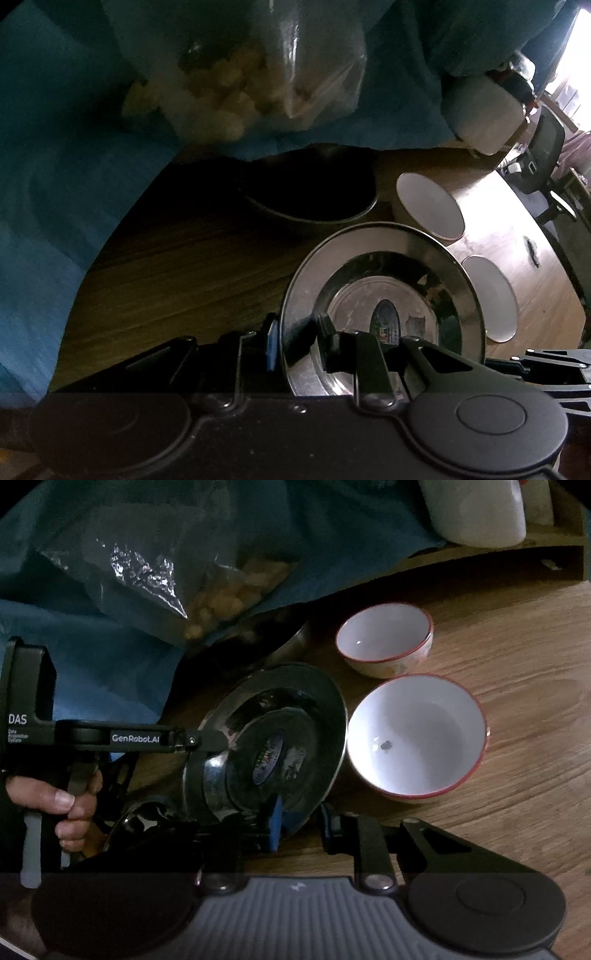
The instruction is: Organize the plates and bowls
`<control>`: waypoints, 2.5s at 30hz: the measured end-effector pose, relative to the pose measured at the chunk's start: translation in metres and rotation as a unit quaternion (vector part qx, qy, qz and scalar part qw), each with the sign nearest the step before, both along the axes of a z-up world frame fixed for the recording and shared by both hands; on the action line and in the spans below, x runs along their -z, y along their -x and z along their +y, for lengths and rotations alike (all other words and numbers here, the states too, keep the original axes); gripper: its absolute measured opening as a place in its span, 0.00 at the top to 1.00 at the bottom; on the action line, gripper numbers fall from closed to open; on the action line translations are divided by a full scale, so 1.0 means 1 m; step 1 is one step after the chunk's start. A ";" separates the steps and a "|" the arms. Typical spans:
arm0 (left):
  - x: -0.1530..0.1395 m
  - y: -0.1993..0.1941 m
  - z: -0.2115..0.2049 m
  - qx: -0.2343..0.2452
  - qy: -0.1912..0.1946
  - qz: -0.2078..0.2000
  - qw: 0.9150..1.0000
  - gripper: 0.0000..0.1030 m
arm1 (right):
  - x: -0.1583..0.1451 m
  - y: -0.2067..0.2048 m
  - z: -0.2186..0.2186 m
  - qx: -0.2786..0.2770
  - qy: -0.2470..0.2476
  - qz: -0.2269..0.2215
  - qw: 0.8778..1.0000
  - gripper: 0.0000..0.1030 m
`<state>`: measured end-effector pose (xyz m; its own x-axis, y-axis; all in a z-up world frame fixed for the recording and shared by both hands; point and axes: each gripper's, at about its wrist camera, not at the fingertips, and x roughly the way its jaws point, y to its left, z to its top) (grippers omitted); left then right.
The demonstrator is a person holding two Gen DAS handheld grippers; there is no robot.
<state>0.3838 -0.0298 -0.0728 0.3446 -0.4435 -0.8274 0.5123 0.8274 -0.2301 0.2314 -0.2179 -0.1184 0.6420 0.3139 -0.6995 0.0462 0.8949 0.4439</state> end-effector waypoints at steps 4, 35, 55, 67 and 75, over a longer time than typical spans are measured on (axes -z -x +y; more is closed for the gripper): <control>-0.007 0.006 0.000 -0.006 0.020 -0.018 1.000 0.78 | -0.006 0.006 -0.001 0.007 0.007 -0.014 1.000 0.78; -0.063 0.091 0.087 -0.158 0.059 -0.092 0.981 0.81 | -0.064 0.005 0.029 -0.144 0.034 -0.085 0.985 0.77; -0.035 0.146 0.134 -0.230 0.012 0.001 0.973 0.78 | -0.042 -0.012 0.085 -0.275 0.046 -0.021 0.960 0.75; -0.031 0.148 0.128 -0.206 -0.034 0.015 0.978 0.75 | -0.033 -0.016 0.100 -0.310 0.066 0.012 0.948 0.70; -0.033 0.146 0.116 -0.173 -0.071 0.010 0.982 0.71 | -0.033 -0.015 0.101 -0.316 0.074 0.021 0.946 0.70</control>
